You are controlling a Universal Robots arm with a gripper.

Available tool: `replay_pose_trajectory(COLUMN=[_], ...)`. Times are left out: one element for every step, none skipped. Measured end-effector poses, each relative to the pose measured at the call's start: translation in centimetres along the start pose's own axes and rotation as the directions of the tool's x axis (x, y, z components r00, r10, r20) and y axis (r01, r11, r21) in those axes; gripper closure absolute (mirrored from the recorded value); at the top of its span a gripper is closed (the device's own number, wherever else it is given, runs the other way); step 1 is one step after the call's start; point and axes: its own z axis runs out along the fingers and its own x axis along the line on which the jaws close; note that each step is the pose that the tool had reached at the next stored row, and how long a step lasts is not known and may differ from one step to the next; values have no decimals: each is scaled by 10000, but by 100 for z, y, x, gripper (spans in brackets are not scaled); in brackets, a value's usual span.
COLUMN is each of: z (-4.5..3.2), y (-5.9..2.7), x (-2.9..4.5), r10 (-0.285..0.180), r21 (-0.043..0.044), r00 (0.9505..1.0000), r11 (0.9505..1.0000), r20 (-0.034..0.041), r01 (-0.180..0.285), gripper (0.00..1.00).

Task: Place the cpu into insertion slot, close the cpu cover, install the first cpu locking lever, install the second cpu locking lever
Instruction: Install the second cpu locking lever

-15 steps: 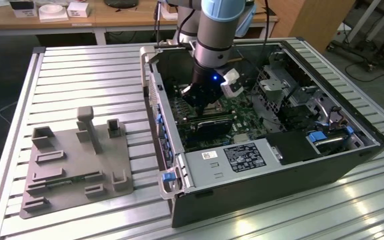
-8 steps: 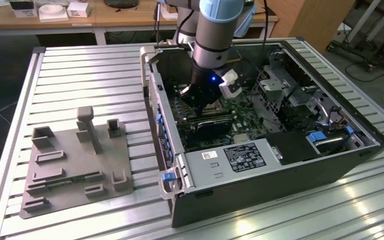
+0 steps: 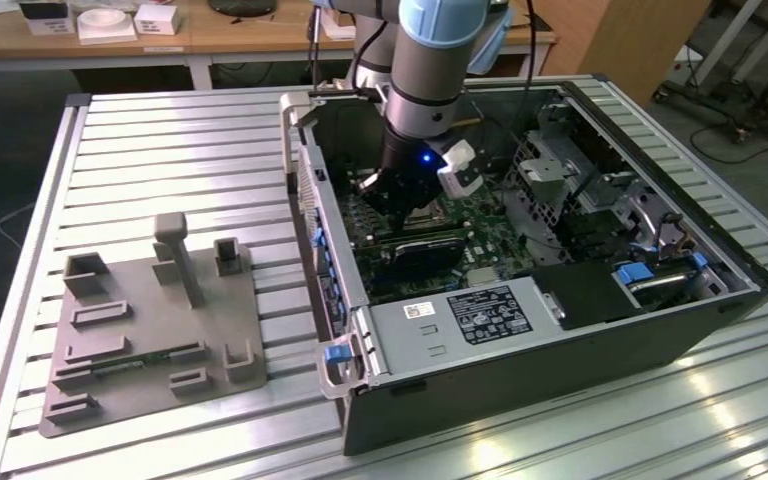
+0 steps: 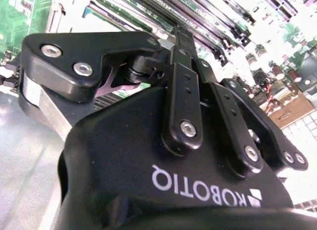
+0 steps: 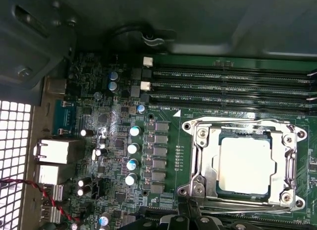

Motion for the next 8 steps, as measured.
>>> replay_pose_trajectory(z=[1, 0, 0, 0, 0, 0, 1, 1], y=[2, 3, 6, 8, 10, 12, 14, 16], x=[0, 0, -1, -1, -1, -1, -1, -1], r10=[0, 0, 0, -1, -1, 0, -1, -1], r21=[-17, -32, -45, -59, -71, -85, -102, -119], r00=[10000, 10000, 10000, 10000, 10000, 10000, 10000, 10000], r11=[10000, 10000, 10000, 10000, 10000, 10000, 9999, 9999], r20=[2, 2, 2, 3, 3, 4, 6, 8], r01=[0, 0, 0, 1, 1, 0, 1, 1], gripper=[90, 90, 90, 90, 90, 90, 90, 90])
